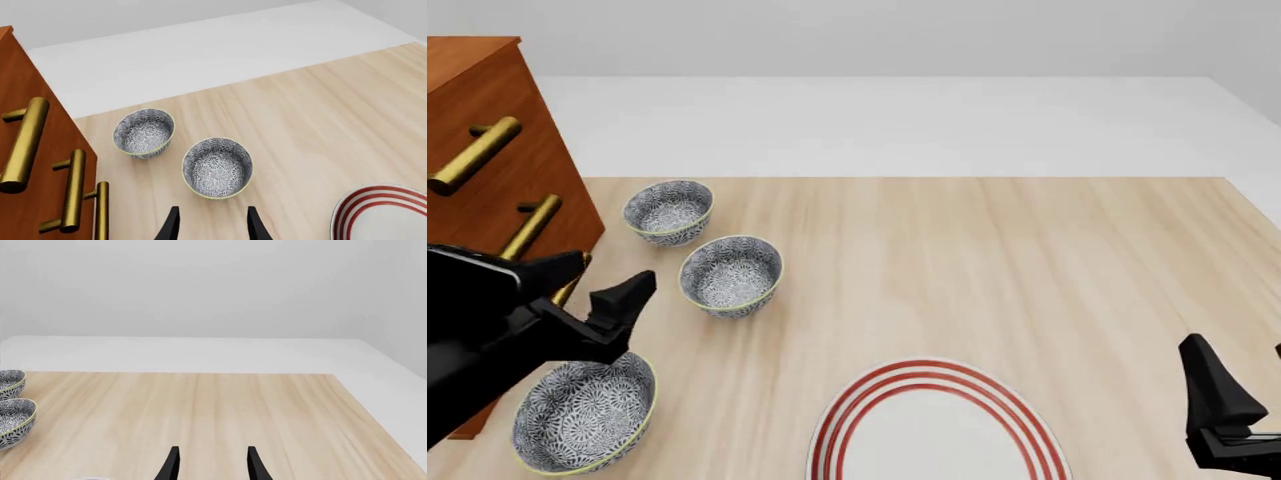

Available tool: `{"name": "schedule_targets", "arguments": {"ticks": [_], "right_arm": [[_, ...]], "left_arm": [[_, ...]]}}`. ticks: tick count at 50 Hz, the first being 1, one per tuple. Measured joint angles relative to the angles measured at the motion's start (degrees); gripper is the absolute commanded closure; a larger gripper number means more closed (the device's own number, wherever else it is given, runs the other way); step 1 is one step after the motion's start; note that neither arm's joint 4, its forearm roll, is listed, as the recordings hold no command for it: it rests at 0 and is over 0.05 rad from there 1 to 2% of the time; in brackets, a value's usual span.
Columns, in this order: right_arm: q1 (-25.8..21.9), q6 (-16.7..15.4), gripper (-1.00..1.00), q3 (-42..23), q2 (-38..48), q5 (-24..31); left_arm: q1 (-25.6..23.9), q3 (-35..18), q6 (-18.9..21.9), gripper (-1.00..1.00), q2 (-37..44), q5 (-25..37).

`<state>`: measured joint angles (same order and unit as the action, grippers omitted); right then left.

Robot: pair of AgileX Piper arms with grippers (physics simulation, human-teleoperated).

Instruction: Pick up the bowl and put it in the middle on the plate.

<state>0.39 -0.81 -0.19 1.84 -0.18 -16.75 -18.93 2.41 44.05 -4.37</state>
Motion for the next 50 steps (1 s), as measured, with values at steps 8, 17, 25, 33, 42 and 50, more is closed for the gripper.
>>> {"name": "schedule_targets", "arguments": {"ticks": [8,17,25,33,42,50], "right_arm": [[0.0,0.2,-1.00,0.0,0.1,-0.1],[-0.2,0.4,-1.00,0.0,-0.1,0.0],[-0.3,0.3,-1.00,0.0,0.1,-0.1],[-0.4,0.1,-1.00,0.0,0.1,-0.2],[-0.6,0.0,-1.00,0.1,0.5,-0.5],[-0.6,0.0,-1.00,0.1,1.1,-0.8]], "left_arm": [[-2.1,-2.8,-0.1,-1.00,7.1,-2.1],[-3.9,-5.9,0.1,-1.00,14.0,-3.8],[-5.4,-7.8,1.3,-1.00,18.7,-4.8],[-7.3,-9.8,2.2,-1.00,23.2,-5.2],[-8.5,-11.6,3.9,-1.00,27.7,-5.6],[-8.8,-12.2,6.3,-1.00,31.8,-7.0]]}}
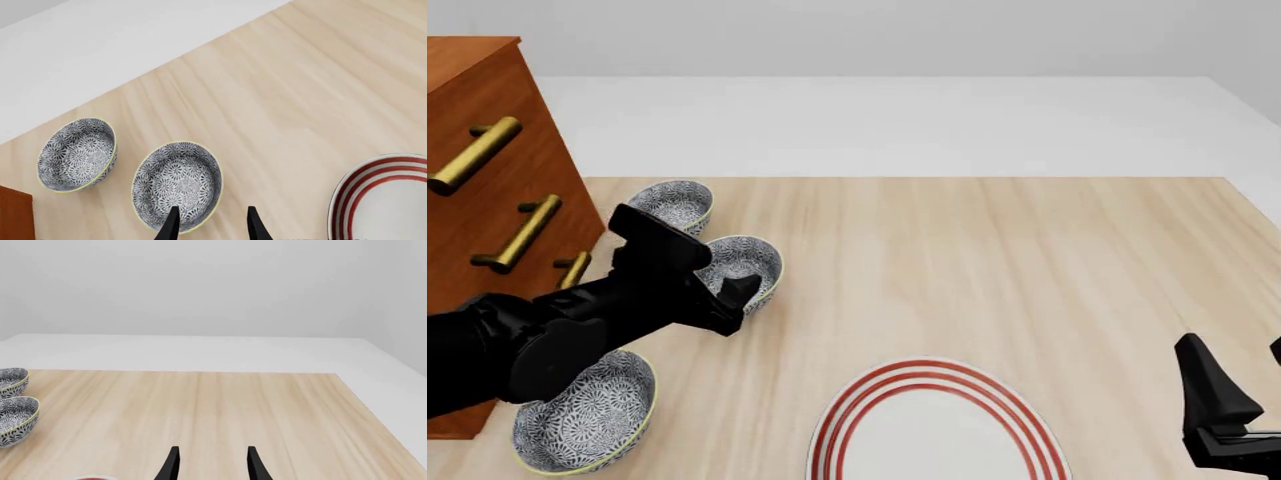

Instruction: Pick up the bowl and put it in the middle on the plate.

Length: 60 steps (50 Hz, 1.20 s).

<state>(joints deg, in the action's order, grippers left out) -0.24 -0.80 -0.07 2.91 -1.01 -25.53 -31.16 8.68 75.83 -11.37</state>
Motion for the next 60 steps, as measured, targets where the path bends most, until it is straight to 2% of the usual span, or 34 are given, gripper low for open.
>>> {"name": "schedule_targets", "arguments": {"ticks": [28,48,60], "right_arm": [[0.0,-0.1,-1.00,0.0,0.9,-0.5],[-0.1,-0.5,-1.00,0.1,1.7,-0.9],[0.0,-0.4,-1.00,0.1,1.9,-1.1]], "left_arm": [[1.1,-2.7,9.1,-1.00,11.9,-3.0],[1.9,-5.2,15.1,-1.00,19.5,-2.7],[1.8,-6.1,17.4,-1.00,23.2,-2.9]]}}
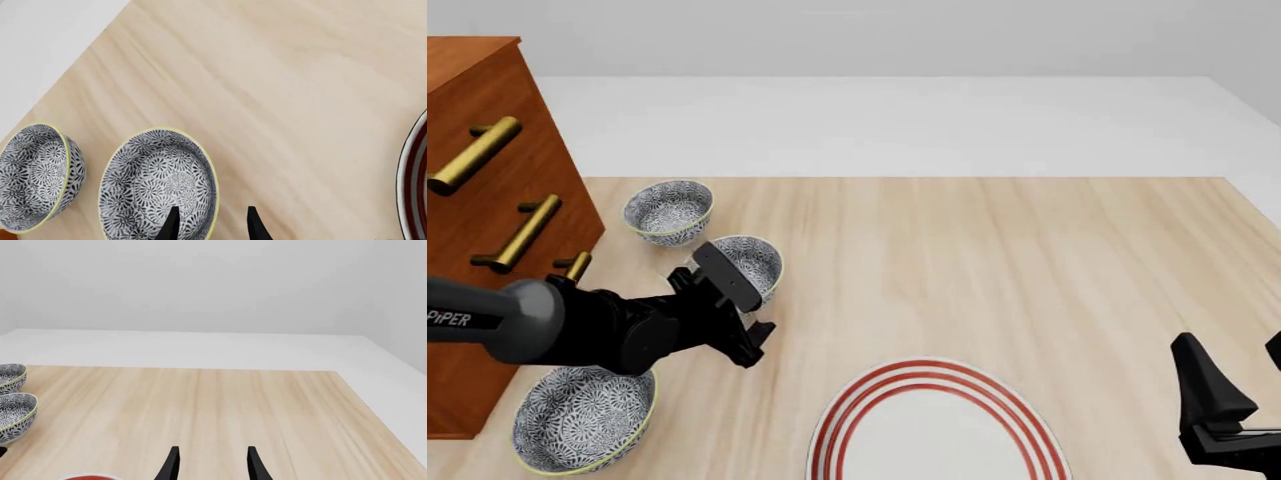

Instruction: Pick up the bowl and put it in the middle on the plate.

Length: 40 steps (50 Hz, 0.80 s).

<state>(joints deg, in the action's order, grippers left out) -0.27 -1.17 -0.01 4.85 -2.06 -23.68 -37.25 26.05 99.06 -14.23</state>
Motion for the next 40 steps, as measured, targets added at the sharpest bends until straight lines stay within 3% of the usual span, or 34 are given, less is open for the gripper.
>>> {"name": "schedule_targets", "arguments": {"ticks": [11,12,24,40], "right_arm": [[0.0,0.2,-1.00,0.0,0.3,-0.2],[0.0,0.2,-1.00,0.0,0.3,-0.2],[-0.1,0.2,-1.00,0.0,0.4,-0.2],[-0.1,0.3,-1.00,0.0,0.3,-0.2]], "left_arm": [[0.6,-0.1,1.7,-1.00,2.0,-0.6],[0.7,-0.1,1.8,1.00,2.1,-0.6],[-0.1,0.0,3.1,1.00,-0.6,0.8],[-5.6,-0.7,4.2,1.00,-9.6,7.9]]}}
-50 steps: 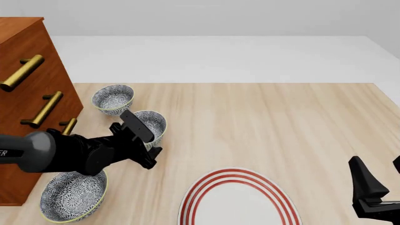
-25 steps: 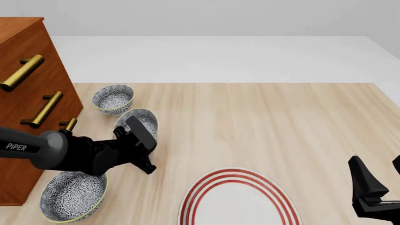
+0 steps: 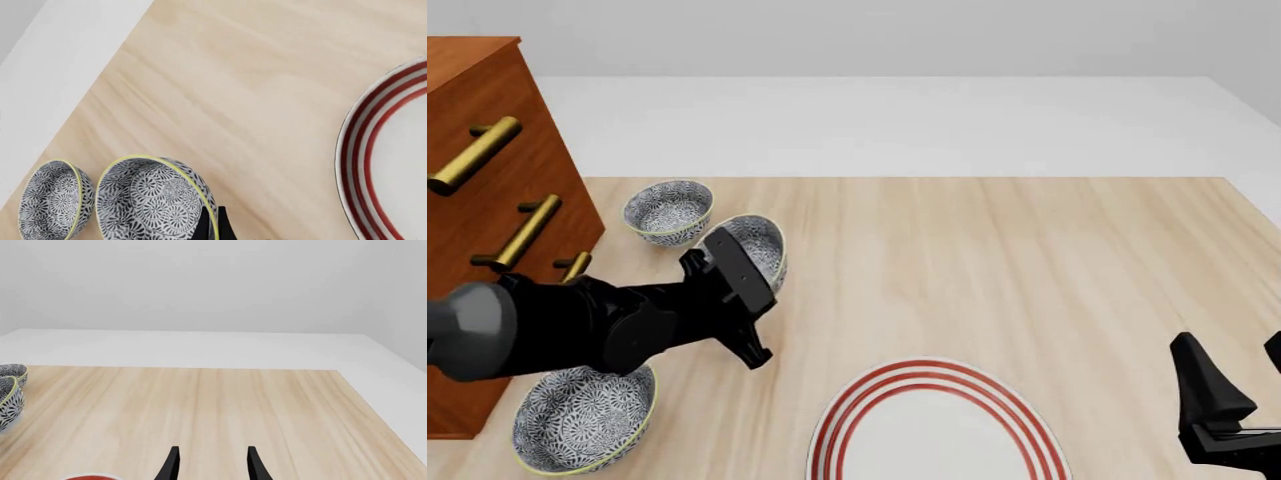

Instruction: Pick up the bowl and put it in the middle on the plate.

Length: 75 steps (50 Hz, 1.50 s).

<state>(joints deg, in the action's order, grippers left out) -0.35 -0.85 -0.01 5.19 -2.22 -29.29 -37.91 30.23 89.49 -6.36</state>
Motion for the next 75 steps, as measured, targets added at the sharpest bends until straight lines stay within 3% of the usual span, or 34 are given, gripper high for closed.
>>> {"name": "schedule_targets", "arguments": {"ticks": [12,39,75], "right_arm": [[0.1,0.2,-1.00,0.0,-0.2,0.1],[-0.2,0.4,-1.00,0.0,-0.6,0.4],[-0.9,-0.6,-1.00,0.0,-1.3,0.8]], "left_arm": [[-7.1,-2.3,-2.6,1.00,-5.1,6.2],[-19.4,-2.2,-3.4,1.00,-9.5,12.9],[-33.6,-8.8,-0.7,1.00,-1.3,19.0]]}}
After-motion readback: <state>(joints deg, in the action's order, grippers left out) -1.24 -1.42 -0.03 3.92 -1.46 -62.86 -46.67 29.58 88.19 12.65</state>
